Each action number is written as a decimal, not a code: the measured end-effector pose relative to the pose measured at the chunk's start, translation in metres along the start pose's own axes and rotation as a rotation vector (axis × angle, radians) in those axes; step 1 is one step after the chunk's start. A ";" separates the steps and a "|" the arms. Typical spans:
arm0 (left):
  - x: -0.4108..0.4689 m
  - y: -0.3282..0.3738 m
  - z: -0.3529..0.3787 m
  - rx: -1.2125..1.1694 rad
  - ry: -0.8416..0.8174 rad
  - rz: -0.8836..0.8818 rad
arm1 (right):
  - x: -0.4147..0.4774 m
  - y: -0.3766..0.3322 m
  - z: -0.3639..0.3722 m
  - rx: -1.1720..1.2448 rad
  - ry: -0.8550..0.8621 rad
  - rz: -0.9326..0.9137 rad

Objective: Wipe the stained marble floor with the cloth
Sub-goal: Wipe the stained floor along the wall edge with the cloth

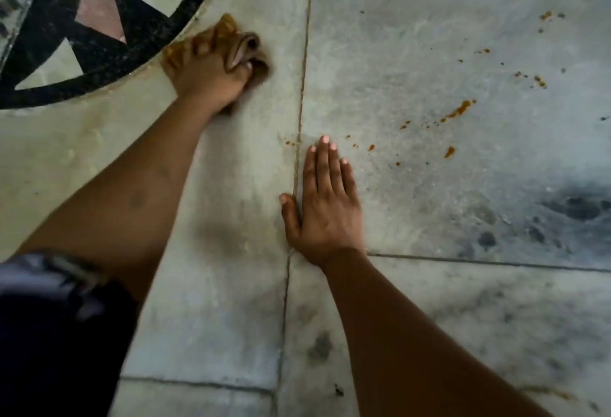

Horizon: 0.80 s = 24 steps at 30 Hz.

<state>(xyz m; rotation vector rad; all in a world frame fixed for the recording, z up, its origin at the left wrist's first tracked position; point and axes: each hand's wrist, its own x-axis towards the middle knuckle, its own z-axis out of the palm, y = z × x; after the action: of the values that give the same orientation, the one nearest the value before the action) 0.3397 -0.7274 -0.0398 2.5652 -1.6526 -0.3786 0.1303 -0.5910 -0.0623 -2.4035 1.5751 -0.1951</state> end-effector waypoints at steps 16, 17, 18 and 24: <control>-0.059 0.032 0.014 0.015 -0.065 -0.058 | -0.002 -0.001 -0.004 -0.026 -0.048 0.008; -0.070 0.039 0.019 0.025 -0.059 -0.023 | -0.001 0.000 -0.004 -0.029 -0.050 0.010; -0.086 0.040 0.024 0.038 -0.053 0.035 | -0.002 -0.001 -0.004 -0.031 -0.051 0.010; -0.124 -0.035 0.021 0.081 -0.017 0.079 | -0.002 0.000 -0.005 -0.028 -0.043 0.003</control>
<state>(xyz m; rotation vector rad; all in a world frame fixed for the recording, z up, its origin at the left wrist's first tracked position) 0.3174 -0.5990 -0.0456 2.5502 -1.8046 -0.3352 0.1282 -0.5900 -0.0578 -2.4100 1.5727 -0.1213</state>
